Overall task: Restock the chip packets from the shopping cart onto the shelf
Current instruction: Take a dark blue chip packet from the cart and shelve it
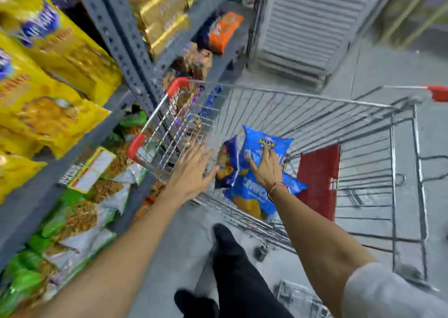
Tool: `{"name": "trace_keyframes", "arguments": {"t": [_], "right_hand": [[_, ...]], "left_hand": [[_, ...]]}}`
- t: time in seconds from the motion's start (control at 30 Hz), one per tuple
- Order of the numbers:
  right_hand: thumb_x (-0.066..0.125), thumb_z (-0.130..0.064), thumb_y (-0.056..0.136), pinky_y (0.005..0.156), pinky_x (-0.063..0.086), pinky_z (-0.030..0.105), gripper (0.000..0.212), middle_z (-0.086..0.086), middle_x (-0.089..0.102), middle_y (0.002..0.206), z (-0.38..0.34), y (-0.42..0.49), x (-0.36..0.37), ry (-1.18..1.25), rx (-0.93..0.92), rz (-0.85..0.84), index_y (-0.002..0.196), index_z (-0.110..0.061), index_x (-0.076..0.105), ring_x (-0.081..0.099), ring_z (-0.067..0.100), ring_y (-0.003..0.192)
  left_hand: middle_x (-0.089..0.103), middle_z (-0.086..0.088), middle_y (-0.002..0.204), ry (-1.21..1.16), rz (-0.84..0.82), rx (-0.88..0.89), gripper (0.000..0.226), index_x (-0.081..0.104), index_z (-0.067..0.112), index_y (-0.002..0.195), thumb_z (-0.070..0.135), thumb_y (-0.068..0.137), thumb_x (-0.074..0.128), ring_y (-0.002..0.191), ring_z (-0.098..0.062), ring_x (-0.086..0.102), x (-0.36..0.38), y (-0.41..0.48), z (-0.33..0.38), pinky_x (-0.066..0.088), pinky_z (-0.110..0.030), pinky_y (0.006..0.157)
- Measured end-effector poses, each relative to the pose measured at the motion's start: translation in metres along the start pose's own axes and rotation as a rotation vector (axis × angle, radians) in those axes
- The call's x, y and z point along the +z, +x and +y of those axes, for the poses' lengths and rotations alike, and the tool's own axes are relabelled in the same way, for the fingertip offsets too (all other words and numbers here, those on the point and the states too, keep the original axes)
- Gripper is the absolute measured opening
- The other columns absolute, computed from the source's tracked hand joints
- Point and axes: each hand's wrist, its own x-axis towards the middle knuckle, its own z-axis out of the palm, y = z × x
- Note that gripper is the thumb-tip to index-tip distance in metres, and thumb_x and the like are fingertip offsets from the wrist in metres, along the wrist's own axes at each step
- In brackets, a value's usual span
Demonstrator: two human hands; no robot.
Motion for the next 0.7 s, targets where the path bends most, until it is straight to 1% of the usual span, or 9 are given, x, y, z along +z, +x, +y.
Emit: {"name": "trace_keyframes", "arguments": {"t": [0.07,0.13,0.27,0.37,0.43,0.5,0.57,0.63,0.7], "right_hand": [[0.050,-0.052,0.091,0.115,0.024,0.043,0.080,0.026,0.031,0.150,0.004,0.008,0.015,0.059,0.070,-0.129,0.146,0.001,0.023,0.029,0.038,0.140],[0.052,-0.053,0.090,0.112,0.025,0.045,0.080,0.028,0.038,0.143,0.007,0.013,0.032,0.068,0.114,-0.187,0.142,0.003,0.030,0.033,0.041,0.136],[0.050,-0.050,0.091,0.105,0.034,0.047,0.067,0.028,0.044,0.134,-0.004,0.026,0.059,-0.043,0.054,-0.043,0.129,0.005,0.045,0.039,0.043,0.128],[0.049,-0.044,0.092,0.095,0.037,0.047,0.058,0.025,0.047,0.131,-0.017,0.036,0.070,-0.216,-0.068,0.056,0.126,0.003,0.048,0.045,0.040,0.121],[0.050,-0.040,0.092,0.098,0.035,0.047,0.056,0.026,0.046,0.133,-0.028,0.044,0.081,-0.212,-0.093,0.050,0.128,0.003,0.045,0.044,0.039,0.123],[0.052,-0.040,0.092,0.111,0.028,0.042,0.070,0.027,0.034,0.147,-0.037,0.052,0.093,-0.073,0.051,-0.018,0.140,0.006,0.030,0.033,0.037,0.138],[0.058,-0.040,0.090,0.114,0.026,0.040,0.086,0.027,0.028,0.152,-0.040,0.059,0.103,0.117,0.236,-0.121,0.146,0.008,0.013,0.030,0.037,0.141],[0.068,-0.036,0.084,0.110,0.037,0.044,0.091,0.027,0.037,0.145,-0.041,0.065,0.111,0.269,0.349,-0.182,0.146,0.004,0.014,0.040,0.039,0.134],[0.075,-0.031,0.079,0.106,0.042,0.048,0.095,0.024,0.041,0.143,-0.042,0.069,0.116,0.347,0.435,-0.224,0.146,-0.001,0.014,0.044,0.039,0.131]], "left_hand": [[0.033,-0.010,0.152,0.002,-0.055,-0.034,0.049,0.040,0.013,0.139,0.039,0.096,0.037,0.143,-0.021,0.023,0.011,0.000,-0.009,0.018,-0.038,0.116],[0.049,-0.012,0.142,0.026,-0.088,-0.093,0.047,0.052,0.009,0.129,0.039,0.096,0.036,0.135,-0.022,0.038,0.020,-0.003,-0.017,0.026,-0.034,0.110],[0.064,-0.009,0.125,0.049,-0.044,-0.144,0.056,0.062,0.012,0.119,0.045,0.090,0.027,0.120,-0.022,0.054,0.027,0.000,-0.020,0.039,-0.034,0.099],[0.072,-0.010,0.109,0.054,0.009,-0.155,0.060,0.068,0.012,0.106,0.045,0.085,0.023,0.106,-0.025,0.063,0.028,-0.004,-0.018,0.045,-0.037,0.089],[0.074,-0.010,0.101,0.039,0.026,-0.162,0.058,0.070,0.010,0.098,0.042,0.085,0.023,0.099,-0.026,0.065,0.029,-0.005,-0.017,0.045,-0.037,0.085],[0.074,-0.009,0.100,0.034,0.024,-0.179,0.053,0.070,0.012,0.098,0.039,0.088,0.026,0.098,-0.025,0.066,0.029,-0.004,-0.018,0.044,-0.036,0.086],[0.074,-0.007,0.101,0.019,0.027,-0.180,0.048,0.070,0.012,0.099,0.036,0.089,0.029,0.099,-0.024,0.066,0.030,-0.005,-0.019,0.044,-0.036,0.086],[0.075,-0.006,0.100,-0.004,0.053,-0.156,0.050,0.071,0.011,0.098,0.036,0.088,0.028,0.098,-0.023,0.067,0.030,-0.006,-0.018,0.045,-0.035,0.084],[0.075,-0.006,0.099,-0.021,0.074,-0.146,0.051,0.072,0.011,0.097,0.036,0.088,0.028,0.098,-0.021,0.068,0.030,-0.007,-0.018,0.044,-0.033,0.083]]}}
